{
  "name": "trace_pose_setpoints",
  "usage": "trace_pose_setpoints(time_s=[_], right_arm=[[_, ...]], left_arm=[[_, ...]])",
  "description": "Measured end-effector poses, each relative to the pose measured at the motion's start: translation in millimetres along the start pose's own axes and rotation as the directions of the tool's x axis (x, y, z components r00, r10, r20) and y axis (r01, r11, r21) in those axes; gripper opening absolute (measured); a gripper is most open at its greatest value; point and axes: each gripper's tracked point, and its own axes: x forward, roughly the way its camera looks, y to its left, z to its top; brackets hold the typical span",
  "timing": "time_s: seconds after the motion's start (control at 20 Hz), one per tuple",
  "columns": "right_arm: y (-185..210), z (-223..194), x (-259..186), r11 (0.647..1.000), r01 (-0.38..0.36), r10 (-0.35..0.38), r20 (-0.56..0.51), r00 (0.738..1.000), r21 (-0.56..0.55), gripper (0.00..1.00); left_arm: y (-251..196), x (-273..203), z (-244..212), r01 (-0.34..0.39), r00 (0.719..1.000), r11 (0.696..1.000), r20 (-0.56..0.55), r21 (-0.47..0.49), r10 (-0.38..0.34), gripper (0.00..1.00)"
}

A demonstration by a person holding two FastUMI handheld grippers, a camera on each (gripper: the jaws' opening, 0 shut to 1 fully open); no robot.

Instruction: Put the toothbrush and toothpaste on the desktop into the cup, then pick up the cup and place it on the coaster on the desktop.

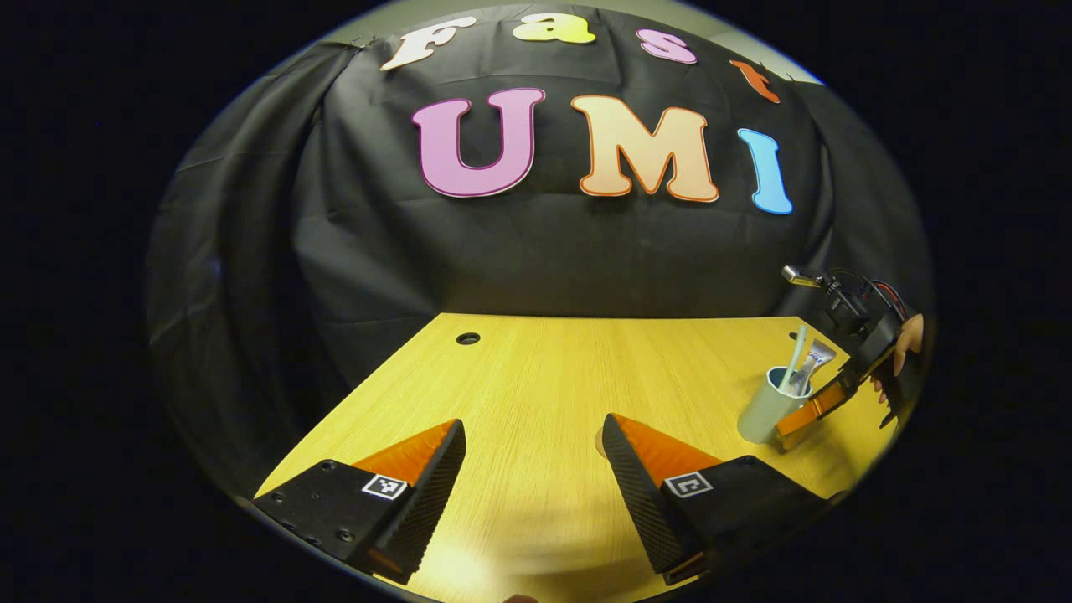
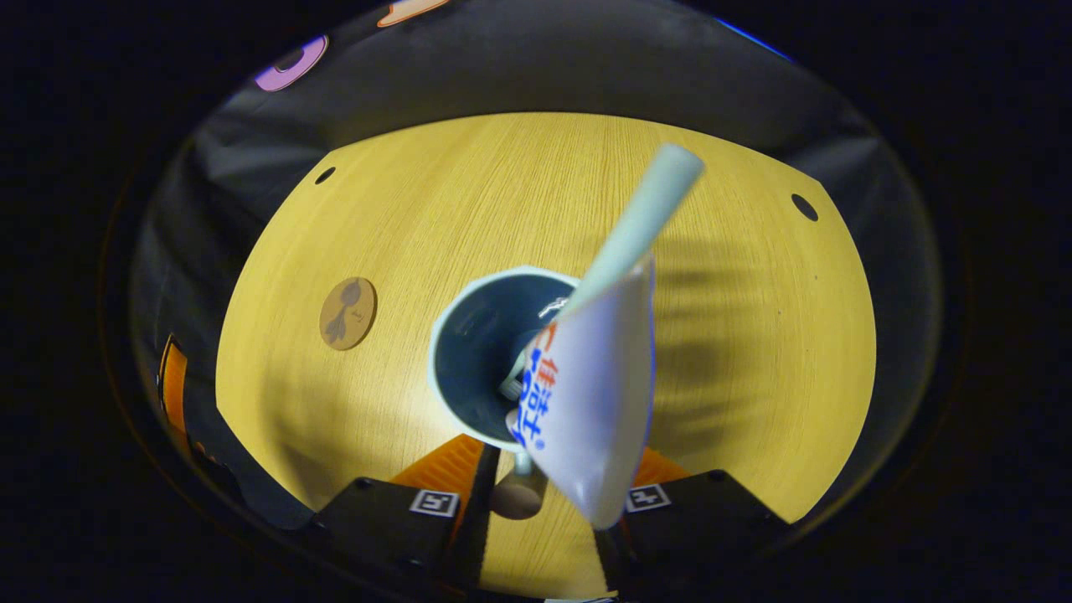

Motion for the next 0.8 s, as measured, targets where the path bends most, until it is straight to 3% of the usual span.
trace_pose_setpoints(time_s=[0.05, 0.15, 0.35, 0.8], right_arm=[[0.8, 2.3, 1.1, 1.0, 0.007, -0.007, 0.003, 1.0, -0.011, 0.27], [2.8, 3.5, -2.6, 1.0, 0.014, -0.014, 0.005, 1.0, -0.017, 0.3], [8.7, 4.3, -3.5, 1.0, -0.007, 0.007, 0.015, 1.0, 0.0, 0.2], [18.3, 23.1, -21.2, 0.998, -0.058, 0.058, 0.046, 0.997, 0.0, 0.23]], left_arm=[[-0.3, 1.5, 0.9, 0.004, 1.0, 1.0, 0.0, 0.001, -0.004, 0.95], [-1.1, 3.4, 2.3, 0.015, 1.0, 1.0, 0.0, 0.006, -0.015, 0.95], [0.3, 9.1, 2.4, 0.03, 1.0, 1.0, 0.001, 0.009, -0.03, 0.95], [18.1, 18.2, -0.4, 0.051, 0.999, 0.999, -0.009, 0.01, -0.051, 0.95]])
